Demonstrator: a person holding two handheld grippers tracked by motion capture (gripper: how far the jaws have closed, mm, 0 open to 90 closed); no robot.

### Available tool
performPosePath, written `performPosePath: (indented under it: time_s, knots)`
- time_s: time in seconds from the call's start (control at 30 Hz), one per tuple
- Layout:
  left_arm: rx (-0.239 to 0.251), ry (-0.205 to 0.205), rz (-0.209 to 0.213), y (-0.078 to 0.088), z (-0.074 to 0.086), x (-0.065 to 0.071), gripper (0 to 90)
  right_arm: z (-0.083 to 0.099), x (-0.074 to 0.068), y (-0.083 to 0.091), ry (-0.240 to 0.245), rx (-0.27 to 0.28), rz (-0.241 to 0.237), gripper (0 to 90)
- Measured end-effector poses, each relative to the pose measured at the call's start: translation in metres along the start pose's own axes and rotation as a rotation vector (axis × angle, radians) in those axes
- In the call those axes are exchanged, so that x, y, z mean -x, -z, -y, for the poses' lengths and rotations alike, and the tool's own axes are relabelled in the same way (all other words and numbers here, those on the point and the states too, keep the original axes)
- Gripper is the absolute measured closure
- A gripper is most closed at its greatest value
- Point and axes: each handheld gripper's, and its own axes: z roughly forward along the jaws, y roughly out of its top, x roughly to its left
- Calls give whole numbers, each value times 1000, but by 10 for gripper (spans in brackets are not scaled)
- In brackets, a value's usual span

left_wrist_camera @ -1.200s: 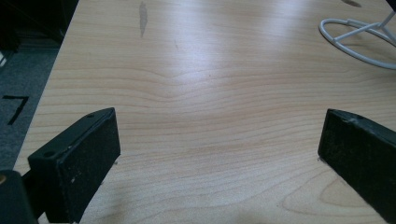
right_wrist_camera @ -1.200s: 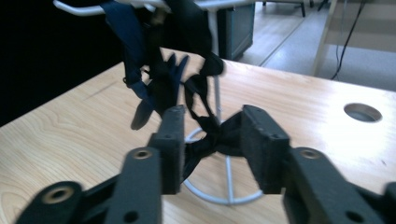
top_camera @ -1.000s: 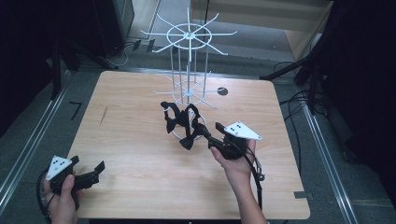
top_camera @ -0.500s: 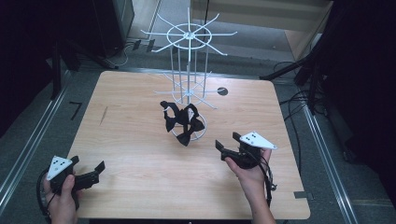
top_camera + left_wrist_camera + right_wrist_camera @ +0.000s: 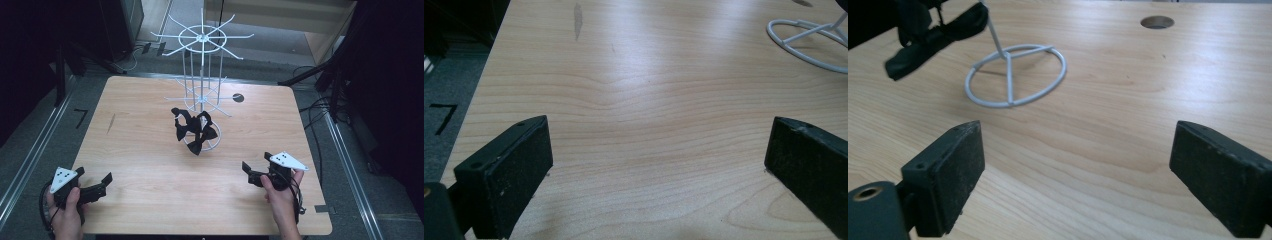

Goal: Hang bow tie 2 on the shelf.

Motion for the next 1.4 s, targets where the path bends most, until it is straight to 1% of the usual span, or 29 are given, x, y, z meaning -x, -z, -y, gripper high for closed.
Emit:
performPosePath:
  time_s: [0.1,0.27,0.4,0.5,0.73,0.87,1.0,1.2,1.27,1.33,1.4]
  knots:
    - [0,0,0,0,0,0,0,6,6,3,-8,-5,1,44]
    - [1,0,0,0,0,0,0,13,15,10,-19,-16,20,40]
    - [1,2,1,0,0,0,0,17,21,16,-13,-22,27,37]
    - [-1,0,1,0,0,0,0,21,27,20,-12,-23,35,35]
    - [1,-1,-3,0,0,0,0,29,44,31,-63,-11,44,35]
    - [1,0,-3,0,0,0,0,33,52,39,-73,-3,50,35]
    - [1,-1,-4,0,0,0,0,38,60,45,-99,-1,58,35]
    - [1,0,-4,0,0,0,0,46,71,53,-112,-2,76,35]
    - [2,0,-3,0,0,0,0,49,76,57,-108,-4,87,35]
    - [1,1,-1,0,0,0,0,52,81,60,-120,-6,98,37]
    - [1,2,-2,0,0,0,0,54,86,64,-139,-2,98,41]
